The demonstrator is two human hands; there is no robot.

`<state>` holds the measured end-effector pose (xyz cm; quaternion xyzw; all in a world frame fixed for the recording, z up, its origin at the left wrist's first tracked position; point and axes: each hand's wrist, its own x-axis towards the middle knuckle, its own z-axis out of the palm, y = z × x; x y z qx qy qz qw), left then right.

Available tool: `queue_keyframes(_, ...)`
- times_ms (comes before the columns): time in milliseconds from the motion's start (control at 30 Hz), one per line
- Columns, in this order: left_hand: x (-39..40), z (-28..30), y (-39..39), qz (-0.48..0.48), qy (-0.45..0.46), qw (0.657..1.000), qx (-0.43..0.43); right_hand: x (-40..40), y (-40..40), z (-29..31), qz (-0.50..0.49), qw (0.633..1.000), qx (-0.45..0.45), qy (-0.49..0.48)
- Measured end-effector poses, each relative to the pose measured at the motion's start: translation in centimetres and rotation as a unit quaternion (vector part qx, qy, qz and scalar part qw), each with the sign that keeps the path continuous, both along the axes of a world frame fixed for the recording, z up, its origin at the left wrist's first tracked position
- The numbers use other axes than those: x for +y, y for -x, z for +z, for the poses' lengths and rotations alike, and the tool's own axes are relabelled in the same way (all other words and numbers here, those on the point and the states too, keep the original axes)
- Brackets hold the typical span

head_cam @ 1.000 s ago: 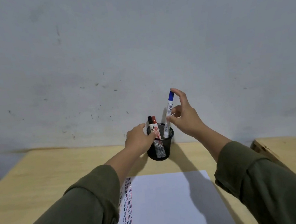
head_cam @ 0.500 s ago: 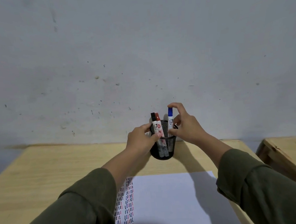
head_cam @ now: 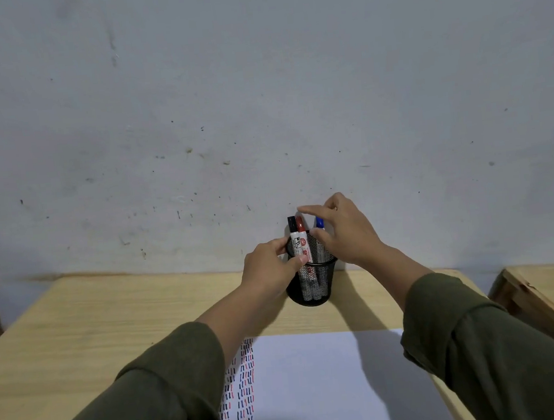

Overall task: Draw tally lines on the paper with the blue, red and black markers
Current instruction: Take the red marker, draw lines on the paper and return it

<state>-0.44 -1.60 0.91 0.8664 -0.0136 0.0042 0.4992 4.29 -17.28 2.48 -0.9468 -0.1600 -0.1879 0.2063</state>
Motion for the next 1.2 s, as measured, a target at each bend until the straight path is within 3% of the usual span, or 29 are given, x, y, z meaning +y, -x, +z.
queue_keyframes(233, -0.1, 0.1, 0.1, 0.003, -0.004, 1.0, 0.002, 0.2, -0.1, 0.5, 0.005, 0.998, 0.057, -0.005)
queue_keyframes(500, -0.3, 0.2, 0.1, 0.013, -0.004, 1.0, 0.0, 0.1, 2.0, 0.1, 0.048, 0.984, 0.094, -0.145)
queue_keyframes(633, -0.2, 0.3, 0.4, 0.025, -0.016, 1.0, -0.007, 0.3, 2.8, 0.9, 0.023, 0.968, 0.058, -0.241)
queue_keyframes(833, 0.7, 3.5, 2.0, 0.072, 0.085, 0.987, -0.112, 0.0, 5.3, 6.4, 0.05, 0.9, -0.017, -0.433)
queue_keyframes(967, 1.1, 7.1, 4.9, 0.004, 0.208, 0.972, -0.112, 0.9, 9.4, 7.9, 0.124, 0.86, 0.071, -0.49)
queue_keyframes(1100, 1.4, 7.8, 9.0, -0.071, 0.245, 0.963, -0.082, 2.0, 14.2, 6.4, 0.158, 0.842, 0.167, -0.488)
queue_keyframes(1200, 1.9, 7.3, 11.9, -0.082, 0.267, 0.958, -0.071, 2.7, 17.8, 5.8, 0.169, 0.832, 0.192, -0.493)
